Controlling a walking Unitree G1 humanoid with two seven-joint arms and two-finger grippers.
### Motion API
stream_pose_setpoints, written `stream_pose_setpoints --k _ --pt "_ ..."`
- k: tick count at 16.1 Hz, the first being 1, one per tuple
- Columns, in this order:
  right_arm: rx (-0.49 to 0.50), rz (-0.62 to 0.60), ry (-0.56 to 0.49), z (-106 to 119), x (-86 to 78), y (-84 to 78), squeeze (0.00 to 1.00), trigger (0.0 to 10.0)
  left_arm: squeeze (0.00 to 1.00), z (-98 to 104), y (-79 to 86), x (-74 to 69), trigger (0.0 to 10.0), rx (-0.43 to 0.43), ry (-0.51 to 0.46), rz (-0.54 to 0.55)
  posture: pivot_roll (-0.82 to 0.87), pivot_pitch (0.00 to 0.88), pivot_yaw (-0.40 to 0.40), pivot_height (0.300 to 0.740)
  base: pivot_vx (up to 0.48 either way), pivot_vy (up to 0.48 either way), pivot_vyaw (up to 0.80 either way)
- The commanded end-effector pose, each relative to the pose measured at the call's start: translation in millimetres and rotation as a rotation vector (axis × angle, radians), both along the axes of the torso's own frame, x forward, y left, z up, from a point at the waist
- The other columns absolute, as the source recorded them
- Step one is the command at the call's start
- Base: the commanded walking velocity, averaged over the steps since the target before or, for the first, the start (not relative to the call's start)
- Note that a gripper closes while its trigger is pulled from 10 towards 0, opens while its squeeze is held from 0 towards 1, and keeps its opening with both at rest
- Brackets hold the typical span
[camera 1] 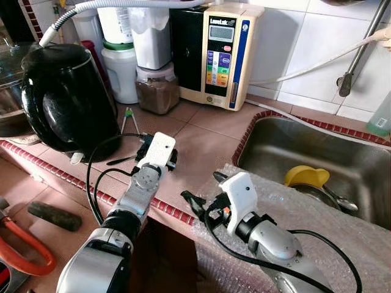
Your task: Kitchen organization
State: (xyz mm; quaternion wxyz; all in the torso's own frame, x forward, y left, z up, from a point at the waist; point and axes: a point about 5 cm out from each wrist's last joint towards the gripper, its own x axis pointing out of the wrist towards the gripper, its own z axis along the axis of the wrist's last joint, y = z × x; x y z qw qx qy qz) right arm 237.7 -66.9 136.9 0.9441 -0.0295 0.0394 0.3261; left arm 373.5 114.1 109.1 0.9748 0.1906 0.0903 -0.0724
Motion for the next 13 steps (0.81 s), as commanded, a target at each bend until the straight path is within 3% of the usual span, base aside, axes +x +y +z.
stream_pose_setpoints --k 1,8,13 --pt "0.001 0.005 -0.007 1.6 -1.0 2.2 1.0 10.0 0.0 1.8 1.6 1.8 0.0 -0.007 -0.002 0.014 0.03 0.0 0.04 0.74 0.0 0.0 0.0" --pt "-0.022 0.011 -0.002 -1.0 -2.4 2.6 1.0 10.0 0.0 -4.2 -0.5 -0.1 0.0 -0.033 0.026 0.02 0.03 0.0 0.038 0.74 0.0 0.0 0.0" --pt "-0.025 0.008 0.0 -2.5 -2.2 4.5 1.0 10.0 0.0 -4.3 -14.0 -0.7 0.0 -0.065 0.042 -0.029 0.03 0.0 0.049 0.74 0.0 0.0 0.0"
